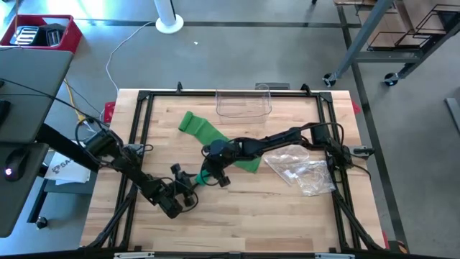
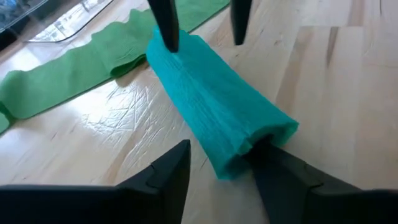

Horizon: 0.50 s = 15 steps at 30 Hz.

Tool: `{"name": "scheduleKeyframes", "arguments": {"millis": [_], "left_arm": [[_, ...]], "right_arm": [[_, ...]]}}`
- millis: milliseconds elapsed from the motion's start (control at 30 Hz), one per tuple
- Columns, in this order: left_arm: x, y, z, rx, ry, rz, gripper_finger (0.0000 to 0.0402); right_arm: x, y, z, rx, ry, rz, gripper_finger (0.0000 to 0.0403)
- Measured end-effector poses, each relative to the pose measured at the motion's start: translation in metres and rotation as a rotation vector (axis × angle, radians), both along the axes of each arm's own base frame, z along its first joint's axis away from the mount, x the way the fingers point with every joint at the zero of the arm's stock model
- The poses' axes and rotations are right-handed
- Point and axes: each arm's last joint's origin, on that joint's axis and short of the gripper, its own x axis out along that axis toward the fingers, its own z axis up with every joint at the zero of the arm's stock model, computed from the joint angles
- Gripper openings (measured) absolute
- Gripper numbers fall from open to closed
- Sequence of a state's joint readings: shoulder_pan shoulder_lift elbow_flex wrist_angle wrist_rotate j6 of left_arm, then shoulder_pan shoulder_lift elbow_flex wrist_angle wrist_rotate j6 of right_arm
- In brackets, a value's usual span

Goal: Roll bandage
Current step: Roll the blue bandage

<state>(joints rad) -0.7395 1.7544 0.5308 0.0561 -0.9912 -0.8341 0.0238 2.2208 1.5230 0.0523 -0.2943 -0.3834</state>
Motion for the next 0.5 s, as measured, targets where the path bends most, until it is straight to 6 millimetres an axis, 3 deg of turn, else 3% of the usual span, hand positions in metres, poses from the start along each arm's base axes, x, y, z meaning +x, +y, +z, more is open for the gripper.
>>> {"name": "scheduleKeyframes", "arguments": {"millis": [300, 500], "left_arm": [[0.001, -0.002, 0.002, 0.024, 0.026, -0.046, 0.0075], [0.002, -0.003, 0.002, 0.041, 0.064, -0.092, 0.0009]], "right_arm": [[-0.001, -0.003, -0.001, -0.025, -0.005, 0.039, 0.0119], [-0.002, -0.017, 0.000, 0.111, 0.021, 0.080, 0.0119]]}}
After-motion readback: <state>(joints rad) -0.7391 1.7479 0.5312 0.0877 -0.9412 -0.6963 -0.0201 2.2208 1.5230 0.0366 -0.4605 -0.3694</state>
